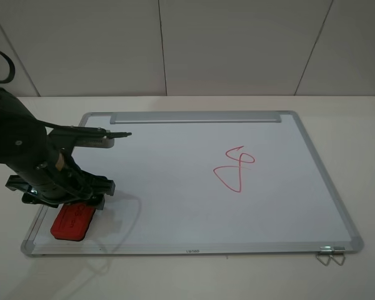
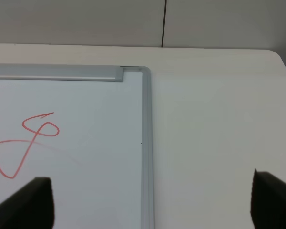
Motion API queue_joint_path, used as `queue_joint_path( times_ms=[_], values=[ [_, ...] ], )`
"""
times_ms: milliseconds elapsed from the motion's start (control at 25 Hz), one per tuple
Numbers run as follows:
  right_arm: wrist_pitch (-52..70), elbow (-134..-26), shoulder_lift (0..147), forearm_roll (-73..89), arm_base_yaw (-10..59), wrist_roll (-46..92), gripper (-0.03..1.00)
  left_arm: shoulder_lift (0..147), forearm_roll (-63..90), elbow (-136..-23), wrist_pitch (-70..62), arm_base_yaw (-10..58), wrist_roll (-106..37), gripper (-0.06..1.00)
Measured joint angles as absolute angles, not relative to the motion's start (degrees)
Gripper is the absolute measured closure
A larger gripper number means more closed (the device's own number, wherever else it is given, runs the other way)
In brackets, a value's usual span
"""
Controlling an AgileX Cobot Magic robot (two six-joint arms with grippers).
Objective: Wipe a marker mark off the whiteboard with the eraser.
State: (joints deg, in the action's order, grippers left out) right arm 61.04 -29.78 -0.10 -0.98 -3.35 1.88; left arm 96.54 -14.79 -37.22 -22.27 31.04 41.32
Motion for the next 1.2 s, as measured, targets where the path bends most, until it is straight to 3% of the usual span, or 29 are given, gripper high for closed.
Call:
queue_joint_path(
  times_ms=[400,760,1200],
  values=[
    [61.04,-29.78,-0.10,-0.98,-3.35,1.88,0.26,91.72,-15.59,-45.31,-34.77,31.04,37.60,0.17],
    [61.04,-29.78,-0.10,-0.98,-3.35,1.88,0.26,63.22,-18.64,-45.98,-39.60,28.53,35.88,0.17],
    [61.04,-29.78,-0.10,-0.98,-3.35,1.88,0.26,29.81,-15.40,-46.10,-56.84,27.63,24.35,0.17]
  ],
)
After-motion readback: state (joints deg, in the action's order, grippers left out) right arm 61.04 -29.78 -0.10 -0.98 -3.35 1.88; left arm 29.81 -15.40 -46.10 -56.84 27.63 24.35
